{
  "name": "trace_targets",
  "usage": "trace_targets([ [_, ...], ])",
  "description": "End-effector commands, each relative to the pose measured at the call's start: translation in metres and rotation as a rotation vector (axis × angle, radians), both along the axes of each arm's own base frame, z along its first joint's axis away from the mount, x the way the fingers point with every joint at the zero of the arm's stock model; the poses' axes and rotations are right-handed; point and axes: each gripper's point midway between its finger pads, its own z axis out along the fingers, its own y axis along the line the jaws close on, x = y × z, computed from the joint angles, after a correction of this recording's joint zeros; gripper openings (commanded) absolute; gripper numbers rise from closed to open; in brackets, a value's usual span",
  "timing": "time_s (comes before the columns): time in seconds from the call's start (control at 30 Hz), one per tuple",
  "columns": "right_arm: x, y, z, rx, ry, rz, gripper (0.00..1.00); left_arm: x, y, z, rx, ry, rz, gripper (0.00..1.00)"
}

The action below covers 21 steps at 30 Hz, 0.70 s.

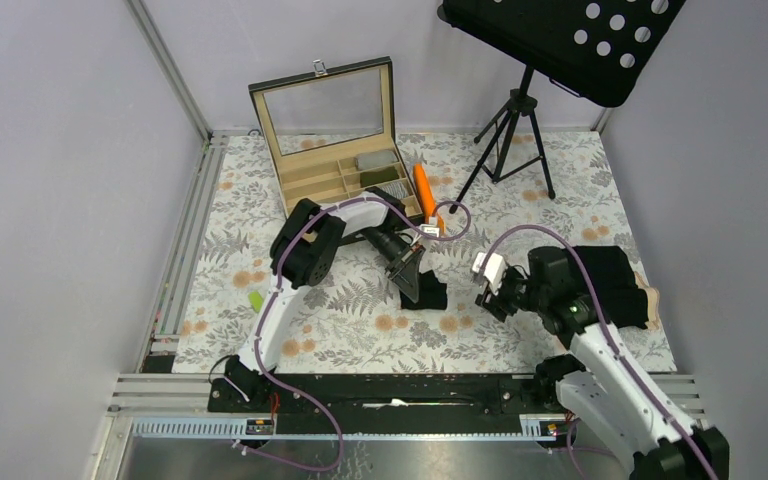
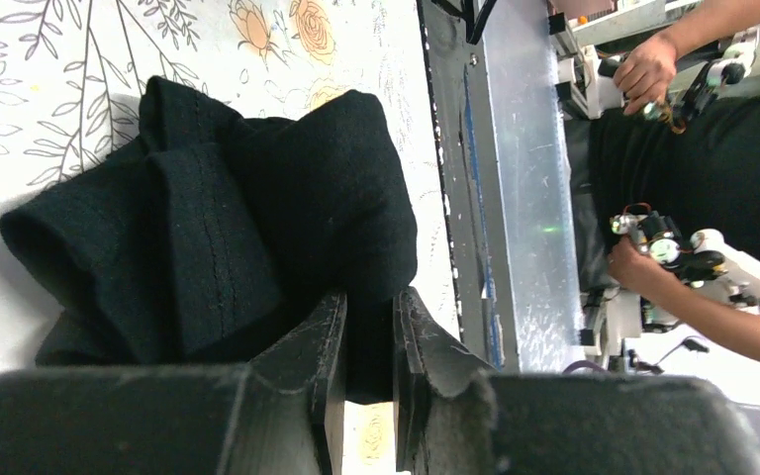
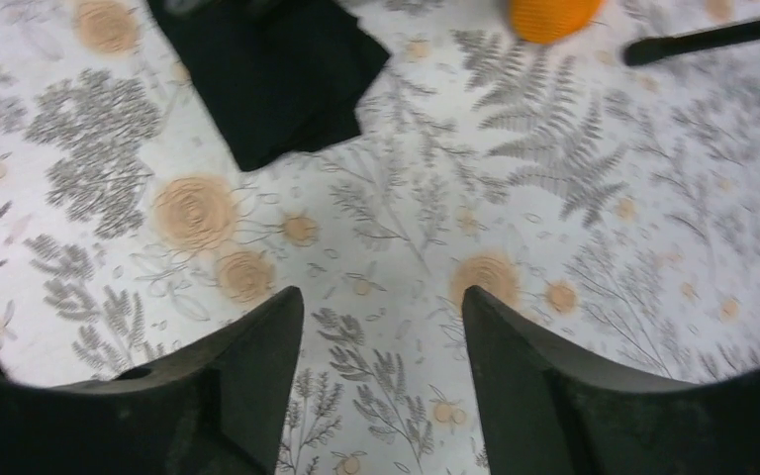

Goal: Roll the underwear
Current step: Roll the underwear to the center of the board.

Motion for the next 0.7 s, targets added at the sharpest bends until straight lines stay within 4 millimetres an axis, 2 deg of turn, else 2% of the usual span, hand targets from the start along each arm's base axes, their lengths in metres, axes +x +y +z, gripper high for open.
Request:
trace_targets([
  [0.0,-0.015,0.038,-0.001,0.021,0.096,0.229,0.62,-0.010,0.001,-0.014,0.096,0.120,0.023,0.03],
  [0.1,-0.019,0.064,-0.014,-0.031,0.176,0.327,0.61,-0.011,0.002,-0.017,0.107,0.121,0.022,0.03],
  [0.2,-0.016,0.089,-0.016,-0.021,0.134,0.389,0.65,-0.010,0.003,-0.020,0.113,0.114,0.022,0.03],
  [0.33,-0.015,0.112,-0.020,-0.020,0.082,0.449,0.67,-0.010,0.003,-0.023,0.113,0.100,0.019,0.02],
  [0.5,-0.017,0.125,-0.030,-0.031,0.054,0.489,0.67,-0.009,0.002,-0.024,0.114,0.093,0.022,0.02],
  [0.67,-0.010,0.130,-0.040,-0.033,0.046,0.474,0.57,-0.008,0.002,-0.024,0.112,0.091,0.022,0.02],
])
